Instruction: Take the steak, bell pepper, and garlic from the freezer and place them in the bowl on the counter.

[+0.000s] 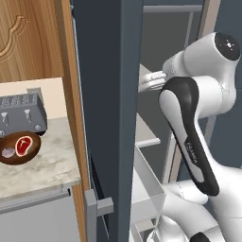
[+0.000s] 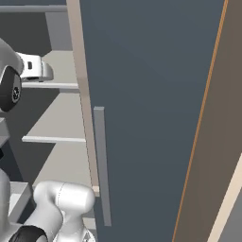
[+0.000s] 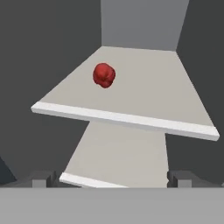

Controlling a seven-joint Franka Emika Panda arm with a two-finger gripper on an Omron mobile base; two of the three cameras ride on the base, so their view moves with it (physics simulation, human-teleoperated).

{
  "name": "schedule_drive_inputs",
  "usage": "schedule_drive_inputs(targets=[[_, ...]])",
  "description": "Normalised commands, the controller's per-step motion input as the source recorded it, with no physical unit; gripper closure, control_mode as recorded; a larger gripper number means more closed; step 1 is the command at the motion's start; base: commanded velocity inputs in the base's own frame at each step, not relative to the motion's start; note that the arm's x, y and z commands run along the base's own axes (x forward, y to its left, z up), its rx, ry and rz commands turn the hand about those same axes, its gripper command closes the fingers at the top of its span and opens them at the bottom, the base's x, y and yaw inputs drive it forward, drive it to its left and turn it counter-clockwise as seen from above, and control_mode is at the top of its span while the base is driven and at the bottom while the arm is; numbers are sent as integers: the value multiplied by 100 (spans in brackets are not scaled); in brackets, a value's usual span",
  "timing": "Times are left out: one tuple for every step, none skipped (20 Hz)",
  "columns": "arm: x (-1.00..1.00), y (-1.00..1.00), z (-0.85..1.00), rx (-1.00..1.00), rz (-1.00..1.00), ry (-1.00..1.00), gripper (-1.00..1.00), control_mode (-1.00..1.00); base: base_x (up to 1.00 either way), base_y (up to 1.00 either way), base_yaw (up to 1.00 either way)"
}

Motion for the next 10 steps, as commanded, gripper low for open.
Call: schedule_drive_inputs(targets=[[64,19,0,0,0,1,-100,-100,0,0,0],[64,14,0,0,0,0,-100,-100,0,0,0],[68,20,0,0,0,0,-100,-100,0,0,0],[65,21,0,0,1,0,-100,-100,0,0,0],[59,24,0,0,2,0,-100,-100,0,0,0],[61,36,-2,0,2,0,-100,-100,0,0,0],[49,33,-4,0,2,0,-100,-100,0,0,0],[42,30,0,0,2,0,-100,-100,0,0,0],[41,38,0,0,1,0,-100,-100,0,0,0],[39,36,-5,0,2,0,-100,-100,0,0,0]])
